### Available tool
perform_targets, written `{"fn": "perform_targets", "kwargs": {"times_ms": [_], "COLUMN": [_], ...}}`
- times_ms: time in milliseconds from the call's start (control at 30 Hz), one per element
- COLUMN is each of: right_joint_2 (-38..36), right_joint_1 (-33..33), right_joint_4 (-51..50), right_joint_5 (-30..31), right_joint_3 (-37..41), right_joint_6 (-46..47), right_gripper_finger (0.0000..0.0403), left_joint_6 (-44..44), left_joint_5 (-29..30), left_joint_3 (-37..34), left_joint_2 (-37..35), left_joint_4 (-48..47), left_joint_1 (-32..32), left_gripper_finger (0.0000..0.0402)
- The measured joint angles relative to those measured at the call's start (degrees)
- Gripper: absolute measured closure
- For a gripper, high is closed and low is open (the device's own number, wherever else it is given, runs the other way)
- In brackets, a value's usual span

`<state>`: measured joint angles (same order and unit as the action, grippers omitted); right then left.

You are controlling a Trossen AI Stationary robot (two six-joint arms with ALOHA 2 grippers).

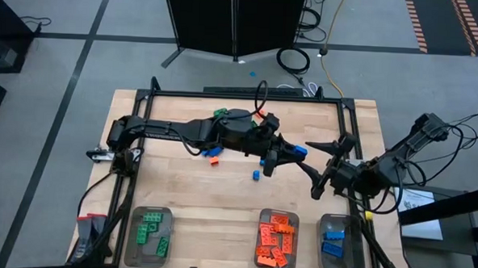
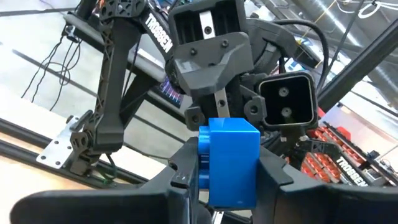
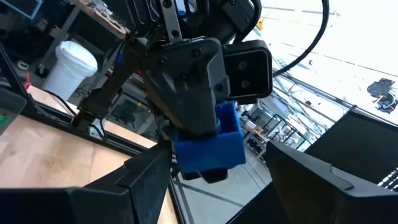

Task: Sort blocks
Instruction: Put the blue game piece into the right black bin

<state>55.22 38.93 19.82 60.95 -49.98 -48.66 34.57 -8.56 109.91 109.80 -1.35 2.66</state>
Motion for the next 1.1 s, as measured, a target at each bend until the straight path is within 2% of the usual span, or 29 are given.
{"fn": "perform_targets", "kwargs": {"times_ms": [233,367,667,867,933,1100], "right_joint_2": [0.0,0.01,0.07,0.0,0.0,0.02], "right_joint_1": [-0.8,-1.48,-1.81,-1.81,-1.81,-1.86], "right_joint_4": [0.13,0.21,0.55,0.21,0.35,0.57], "right_joint_5": [-0.26,-2.97,-2.68,-1.87,-0.83,2.54], "right_joint_3": [0.0,0.0,0.15,0.15,0.15,0.09], "right_joint_6": [-0.5,-0.72,-3.56,-3.78,-3.75,-3.02], "right_gripper_finger": [0.0179,0.0205,0.0243,0.0273,0.0273,0.0273], "left_joint_6": [-0.4,-0.35,4.26,4.81,5.77,6.37], "left_joint_5": [-0.02,-0.12,-3.31,-3.15,-2.77,-2.0], "left_joint_3": [0.0,0.0,0.02,0.02,0.02,0.02], "left_joint_2": [0.0,0.61,3.72,3.74,3.76,3.85], "left_joint_4": [0.05,0.77,6.92,7.05,7.02,5.62], "left_joint_1": [-0.02,-0.02,-0.2,-0.6,-0.75,-1.15], "left_gripper_finger": [0.0318,0.0318,0.0318,0.0318,0.0305,0.0225]}}
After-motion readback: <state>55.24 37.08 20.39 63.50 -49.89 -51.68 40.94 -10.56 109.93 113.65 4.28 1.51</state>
